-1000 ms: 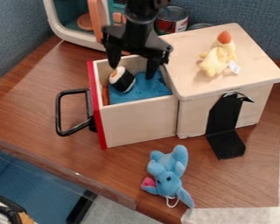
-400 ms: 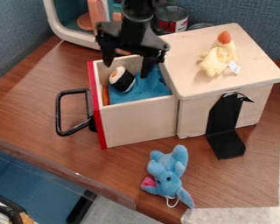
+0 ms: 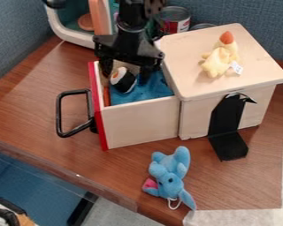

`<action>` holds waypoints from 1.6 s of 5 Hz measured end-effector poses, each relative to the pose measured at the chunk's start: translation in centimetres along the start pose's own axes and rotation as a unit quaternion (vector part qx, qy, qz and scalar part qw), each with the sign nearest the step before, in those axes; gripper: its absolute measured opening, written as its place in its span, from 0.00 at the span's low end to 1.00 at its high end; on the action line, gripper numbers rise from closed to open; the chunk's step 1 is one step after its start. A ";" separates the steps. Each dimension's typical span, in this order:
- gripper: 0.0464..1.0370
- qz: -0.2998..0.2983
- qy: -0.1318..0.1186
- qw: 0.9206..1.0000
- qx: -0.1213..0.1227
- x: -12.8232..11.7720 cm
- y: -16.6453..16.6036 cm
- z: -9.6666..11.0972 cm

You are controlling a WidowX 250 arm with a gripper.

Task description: Take the sushi out of the drawer and put it on the left side of the table

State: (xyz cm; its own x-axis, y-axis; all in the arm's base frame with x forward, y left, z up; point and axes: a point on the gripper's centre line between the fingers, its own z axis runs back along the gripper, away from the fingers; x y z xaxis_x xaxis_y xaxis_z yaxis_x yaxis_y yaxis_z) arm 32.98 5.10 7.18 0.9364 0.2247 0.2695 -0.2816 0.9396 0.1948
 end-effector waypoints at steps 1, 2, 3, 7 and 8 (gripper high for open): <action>0.96 0.000 0.013 1.000 -0.002 -0.3 -0.5 -1.8; 0.93 0.007 0.014 1.000 -0.004 -0.1 -0.5 -2.4; 0.67 0.017 0.013 1.000 -0.006 0.0 -0.2 -2.5; 0.42 0.058 0.034 0.991 -0.120 -0.6 6.2 3.9; 0.42 0.079 0.045 0.989 -0.114 -0.9 10.0 3.6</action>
State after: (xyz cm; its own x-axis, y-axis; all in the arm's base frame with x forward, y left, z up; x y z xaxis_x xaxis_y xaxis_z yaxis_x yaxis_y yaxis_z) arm 28.57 13.32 12.27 0.9025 0.3850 0.1928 -0.3801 0.9228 -0.0633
